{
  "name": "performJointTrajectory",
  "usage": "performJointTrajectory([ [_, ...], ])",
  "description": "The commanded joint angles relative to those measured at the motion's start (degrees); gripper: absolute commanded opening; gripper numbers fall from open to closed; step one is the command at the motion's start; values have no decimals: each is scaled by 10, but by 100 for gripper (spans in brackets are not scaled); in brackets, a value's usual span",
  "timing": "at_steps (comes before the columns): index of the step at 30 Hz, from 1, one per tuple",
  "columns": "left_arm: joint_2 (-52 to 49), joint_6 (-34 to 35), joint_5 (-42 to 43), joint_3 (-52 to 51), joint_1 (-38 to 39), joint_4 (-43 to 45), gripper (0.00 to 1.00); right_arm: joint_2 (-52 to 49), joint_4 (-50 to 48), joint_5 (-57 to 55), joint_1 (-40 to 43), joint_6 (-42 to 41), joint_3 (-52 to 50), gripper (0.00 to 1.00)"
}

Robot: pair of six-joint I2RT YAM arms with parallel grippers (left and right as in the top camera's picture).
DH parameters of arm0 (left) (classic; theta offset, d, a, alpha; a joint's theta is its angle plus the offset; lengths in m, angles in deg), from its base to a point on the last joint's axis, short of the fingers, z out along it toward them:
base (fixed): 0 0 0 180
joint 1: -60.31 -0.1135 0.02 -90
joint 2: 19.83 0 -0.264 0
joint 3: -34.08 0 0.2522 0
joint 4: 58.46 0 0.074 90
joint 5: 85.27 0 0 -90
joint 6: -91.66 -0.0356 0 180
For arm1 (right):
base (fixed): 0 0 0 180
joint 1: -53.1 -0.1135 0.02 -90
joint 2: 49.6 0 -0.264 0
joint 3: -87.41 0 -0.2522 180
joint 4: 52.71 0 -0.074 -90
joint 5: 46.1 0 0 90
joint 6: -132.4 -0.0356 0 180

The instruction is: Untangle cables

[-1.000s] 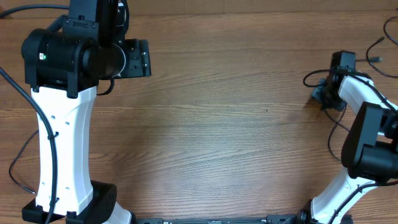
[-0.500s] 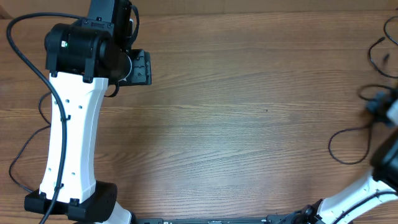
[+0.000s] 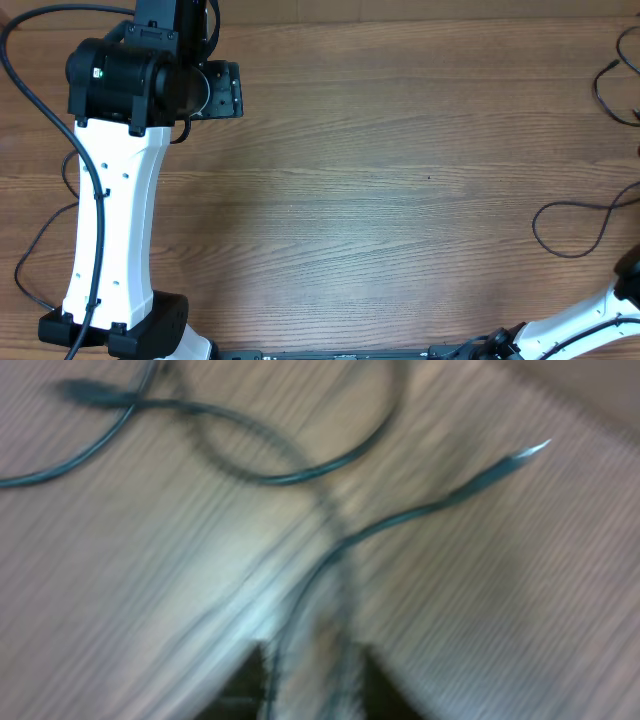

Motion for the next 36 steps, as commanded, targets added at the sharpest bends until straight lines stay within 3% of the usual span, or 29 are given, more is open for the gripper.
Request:
performJointTrajectory([
  [1,4,2,-11,13,1,3,72,26,72,64,-36,-98,70,65],
  [7,4,1,-13,13,1,21,72,43,264,73,-62,-377,80,68],
  [15,4,-14,-14,13,1,8,72,43,324,-33,-91,-437,14,68],
  [21,4,-14,-13,13,1,2,70,42,237,-38,-91,-466,-95,66],
  [22,4,-14,-13,13,1,2,70,42,210,-37,-91,-466,-118,56],
  [23,4,-13,-13,13,1,2,70,42,193,-37,-91,-466,-133,25],
  [24,4,-14,-13,13,1,0,70,42,174,-37,-91,-466,-149,4],
  [30,4,-13,-13,13,1,-12,70,42,78,-37,-91,-457,-182,4],
  [36,4,-13,-13,13,1,-18,70,42,-91,61,-90,-304,-163,4],
])
